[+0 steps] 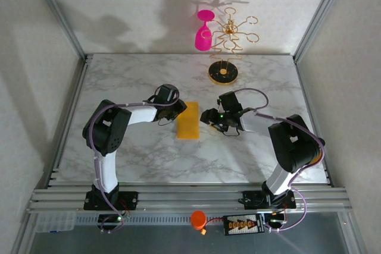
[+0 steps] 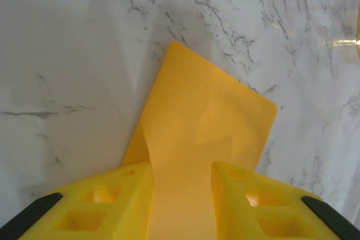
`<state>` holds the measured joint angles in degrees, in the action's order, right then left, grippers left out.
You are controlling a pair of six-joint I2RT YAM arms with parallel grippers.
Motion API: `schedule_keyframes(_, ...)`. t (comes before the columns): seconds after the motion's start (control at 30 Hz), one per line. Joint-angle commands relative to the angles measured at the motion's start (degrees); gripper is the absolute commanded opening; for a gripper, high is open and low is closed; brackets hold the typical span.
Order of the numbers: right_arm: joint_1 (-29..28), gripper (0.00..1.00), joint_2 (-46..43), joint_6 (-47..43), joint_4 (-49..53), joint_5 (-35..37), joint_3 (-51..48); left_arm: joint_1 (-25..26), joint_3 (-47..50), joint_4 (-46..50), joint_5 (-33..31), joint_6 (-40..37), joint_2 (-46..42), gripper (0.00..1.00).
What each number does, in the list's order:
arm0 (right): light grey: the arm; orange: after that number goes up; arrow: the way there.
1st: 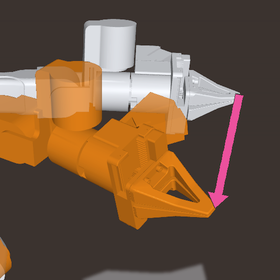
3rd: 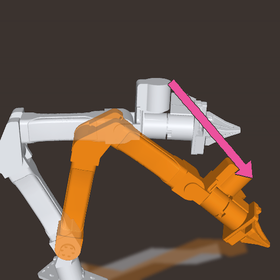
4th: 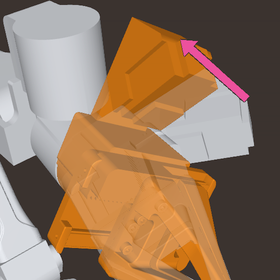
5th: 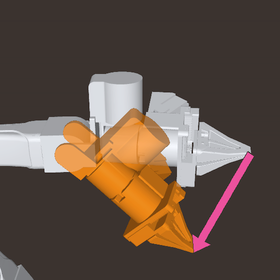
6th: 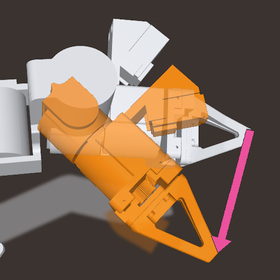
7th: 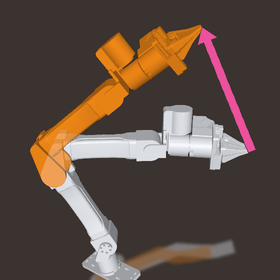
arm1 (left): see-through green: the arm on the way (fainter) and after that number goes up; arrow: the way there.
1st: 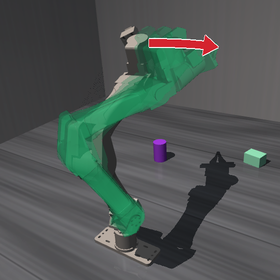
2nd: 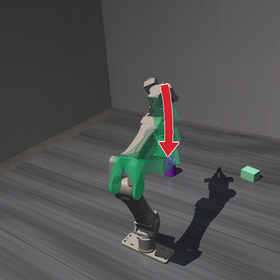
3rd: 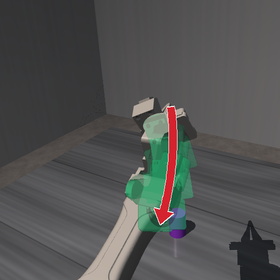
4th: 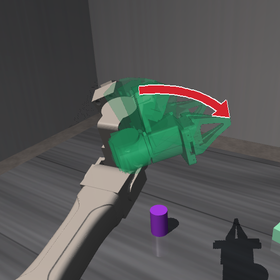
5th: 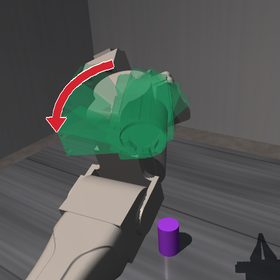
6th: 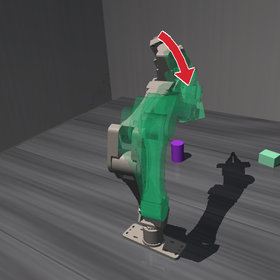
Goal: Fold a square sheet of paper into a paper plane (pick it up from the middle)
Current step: Fold the triangle a second time at the center of the table.
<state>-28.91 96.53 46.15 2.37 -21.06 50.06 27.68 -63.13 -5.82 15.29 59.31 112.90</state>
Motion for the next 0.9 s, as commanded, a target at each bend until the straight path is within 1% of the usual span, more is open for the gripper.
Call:
schedule_keyframes(0.0, -0.5, 0.56, -2.0, 1.8, 1.2, -3.2, -0.8, 1.2, 3.5, 1.4, -3.0, 5.4, 0.3, 0.33)
schedule_keyframes(0.13, -1.4, 0.54, -1.5, 2.4, 3.2, -3.4, -0.3, 1.6, 5.1, 1.3, -4.1, 7.2, -0.1, 0.32)
schedule_keyframes(0.53, -2.4, 0.45, 2.5, 1.7, 5.9, -5.0, 1.6, 1.7, 5.6, 1.5, -4.3, 6.6, -0.2, 0.32)
schedule_keyframes(0.87, -3.0, 0.40, 3.4, 1.3, 5.3, -7.7, 1.4, 1.7, 5.7, 1.0, -4.0, 6.9, 0.4, 0.31)
